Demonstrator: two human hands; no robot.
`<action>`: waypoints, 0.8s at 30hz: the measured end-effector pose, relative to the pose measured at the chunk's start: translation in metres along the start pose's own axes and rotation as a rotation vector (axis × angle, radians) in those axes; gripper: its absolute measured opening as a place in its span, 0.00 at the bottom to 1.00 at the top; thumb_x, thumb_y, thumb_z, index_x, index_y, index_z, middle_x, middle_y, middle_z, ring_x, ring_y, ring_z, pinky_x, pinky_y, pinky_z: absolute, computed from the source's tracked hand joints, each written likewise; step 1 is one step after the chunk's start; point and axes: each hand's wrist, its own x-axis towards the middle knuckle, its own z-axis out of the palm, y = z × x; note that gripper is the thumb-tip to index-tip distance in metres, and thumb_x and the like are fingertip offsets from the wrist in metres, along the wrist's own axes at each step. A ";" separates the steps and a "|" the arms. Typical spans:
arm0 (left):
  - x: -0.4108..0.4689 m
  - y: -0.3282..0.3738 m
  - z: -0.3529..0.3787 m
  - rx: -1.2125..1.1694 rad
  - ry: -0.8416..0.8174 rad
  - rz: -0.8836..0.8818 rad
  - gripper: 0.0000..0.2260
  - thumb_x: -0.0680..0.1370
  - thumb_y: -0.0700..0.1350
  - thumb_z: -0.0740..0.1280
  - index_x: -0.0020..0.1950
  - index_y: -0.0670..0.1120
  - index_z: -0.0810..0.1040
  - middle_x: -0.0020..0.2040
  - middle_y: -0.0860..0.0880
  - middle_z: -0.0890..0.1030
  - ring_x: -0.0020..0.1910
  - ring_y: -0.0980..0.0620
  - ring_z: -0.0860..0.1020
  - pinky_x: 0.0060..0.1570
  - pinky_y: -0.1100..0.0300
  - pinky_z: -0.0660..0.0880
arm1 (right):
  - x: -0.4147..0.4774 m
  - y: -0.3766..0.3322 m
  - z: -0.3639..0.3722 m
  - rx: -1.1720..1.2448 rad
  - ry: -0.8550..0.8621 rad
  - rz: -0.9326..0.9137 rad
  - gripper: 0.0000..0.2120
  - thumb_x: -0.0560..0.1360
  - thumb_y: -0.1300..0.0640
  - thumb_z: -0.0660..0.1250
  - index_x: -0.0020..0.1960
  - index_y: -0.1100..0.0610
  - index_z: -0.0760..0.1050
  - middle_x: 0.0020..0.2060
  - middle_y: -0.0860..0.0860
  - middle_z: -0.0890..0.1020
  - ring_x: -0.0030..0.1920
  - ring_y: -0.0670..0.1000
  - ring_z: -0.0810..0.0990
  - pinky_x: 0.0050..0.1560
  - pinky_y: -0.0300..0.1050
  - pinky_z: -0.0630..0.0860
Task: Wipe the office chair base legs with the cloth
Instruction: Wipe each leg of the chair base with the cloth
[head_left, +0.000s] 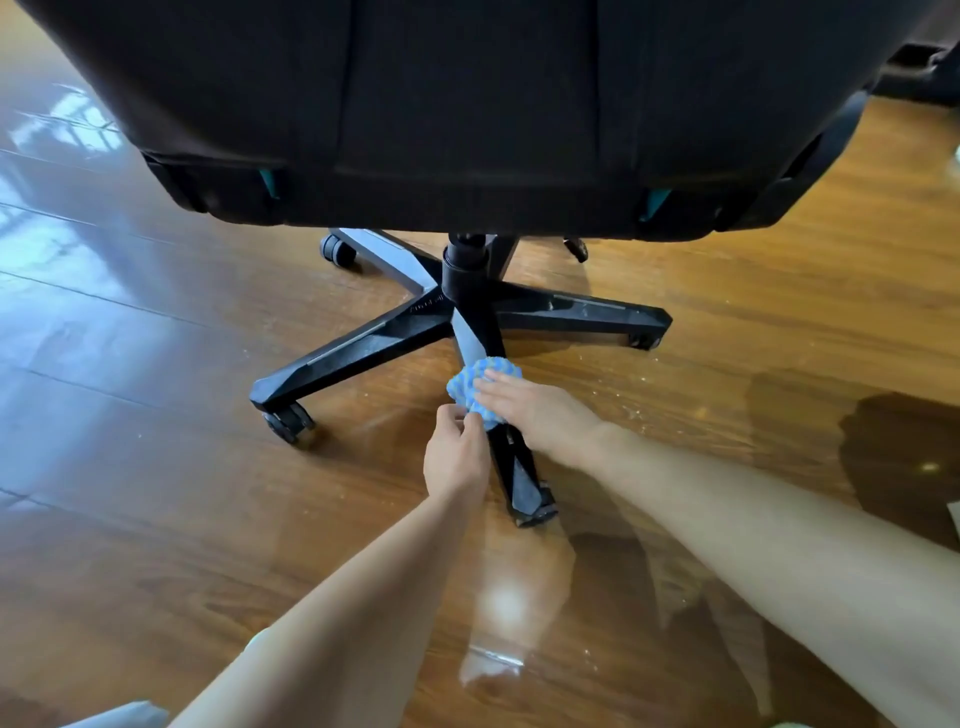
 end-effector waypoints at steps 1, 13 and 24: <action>-0.003 -0.002 -0.001 -0.006 -0.010 0.006 0.10 0.81 0.53 0.56 0.60 0.57 0.73 0.46 0.58 0.81 0.43 0.56 0.78 0.39 0.56 0.69 | 0.006 -0.004 0.001 0.015 0.027 0.040 0.44 0.73 0.79 0.60 0.83 0.53 0.55 0.82 0.46 0.54 0.81 0.44 0.48 0.76 0.45 0.64; -0.008 0.015 -0.009 0.061 -0.049 0.158 0.25 0.82 0.52 0.54 0.79 0.58 0.70 0.76 0.57 0.75 0.75 0.53 0.72 0.74 0.50 0.69 | -0.097 -0.033 0.032 -0.014 -0.139 -0.078 0.35 0.77 0.69 0.52 0.82 0.52 0.57 0.82 0.45 0.52 0.80 0.44 0.40 0.70 0.46 0.73; -0.007 0.020 -0.012 0.069 -0.061 0.138 0.24 0.81 0.53 0.54 0.78 0.56 0.72 0.76 0.55 0.74 0.74 0.51 0.72 0.72 0.47 0.71 | -0.064 -0.058 0.041 0.144 0.031 0.189 0.41 0.74 0.71 0.59 0.81 0.42 0.59 0.82 0.41 0.52 0.81 0.47 0.54 0.69 0.53 0.73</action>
